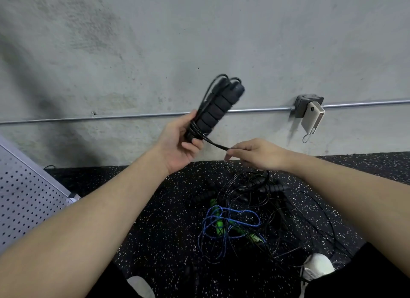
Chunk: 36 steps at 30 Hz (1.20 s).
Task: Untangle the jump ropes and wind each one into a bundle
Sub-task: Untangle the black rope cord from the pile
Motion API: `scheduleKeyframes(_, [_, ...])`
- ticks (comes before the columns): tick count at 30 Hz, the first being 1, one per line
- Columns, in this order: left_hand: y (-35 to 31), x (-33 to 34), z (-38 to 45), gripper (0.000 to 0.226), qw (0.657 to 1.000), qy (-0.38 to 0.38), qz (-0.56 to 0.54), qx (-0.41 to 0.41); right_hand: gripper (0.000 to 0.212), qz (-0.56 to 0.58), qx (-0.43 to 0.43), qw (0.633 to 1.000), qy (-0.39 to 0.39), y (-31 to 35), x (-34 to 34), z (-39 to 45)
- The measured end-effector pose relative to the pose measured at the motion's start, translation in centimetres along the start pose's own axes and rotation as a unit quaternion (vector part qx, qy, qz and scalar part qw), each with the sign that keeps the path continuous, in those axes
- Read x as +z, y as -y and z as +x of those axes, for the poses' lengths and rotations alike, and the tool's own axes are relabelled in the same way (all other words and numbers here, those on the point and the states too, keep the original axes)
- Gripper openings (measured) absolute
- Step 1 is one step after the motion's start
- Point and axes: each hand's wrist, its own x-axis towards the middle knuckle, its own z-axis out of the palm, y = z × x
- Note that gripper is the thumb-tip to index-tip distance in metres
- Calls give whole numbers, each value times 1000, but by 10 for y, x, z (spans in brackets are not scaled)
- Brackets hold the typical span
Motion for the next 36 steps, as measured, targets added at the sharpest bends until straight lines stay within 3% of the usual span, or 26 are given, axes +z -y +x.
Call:
scheduleKeyframes(2, [5, 4, -2, 63, 997, 19, 70, -22, 31, -31, 16, 999, -6, -1, -1, 1])
scheduleKeyframes(6, [13, 14, -9, 36, 967, 76, 230, -83, 23, -36, -21, 999, -34, -2, -10, -5])
scheduleKeyframes(8, [17, 15, -10, 34, 940, 85, 321, -83, 31, -2, -9, 999, -41, -6, -17, -6])
scheduleKeyframes(11, [23, 17, -8, 28, 889, 88, 442, -83, 13, -40, 34, 998, -44, -12, -20, 6])
scheduleKeyframes(14, [31, 21, -5, 18, 845, 102, 517, -87, 16, -41, 56, 996, -53, -8, -17, 10])
scheduleKeyframes(17, [43, 26, -4, 33, 801, 113, 585, -56, 10, -24, 54, 997, -56, -3, -17, 6])
scheduleKeyframes(23, [50, 23, 5, 83, 794, 45, 605, -23, 15, 19, 44, 996, -75, 5, -17, 5])
scheduleKeyframes(24, [50, 23, 6, 87, 790, 40, 612, -21, 14, 14, 38, 996, -78, 8, -14, 6])
scheduleKeyframes(26, [53, 21, 8, 69, 782, 31, 622, -12, 11, -2, 25, 997, -78, 14, -9, 7])
scheduleKeyframes(28, [55, 18, 12, 37, 799, 0, 601, 9, 10, -5, 16, 997, -79, 18, -5, 8])
scheduleKeyframes(30, [56, 14, 15, 24, 844, -44, 534, 22, 12, 3, 6, 997, -73, 20, -3, 7])
scheduleKeyframes(33, [53, 10, 15, 25, 906, -69, 418, 19, 15, 7, 42, 998, -51, 21, -1, 6])
scheduleKeyframes(36, [54, 10, 16, 36, 937, -81, 340, 14, 25, -62, 83, 993, -52, 24, -2, 7])
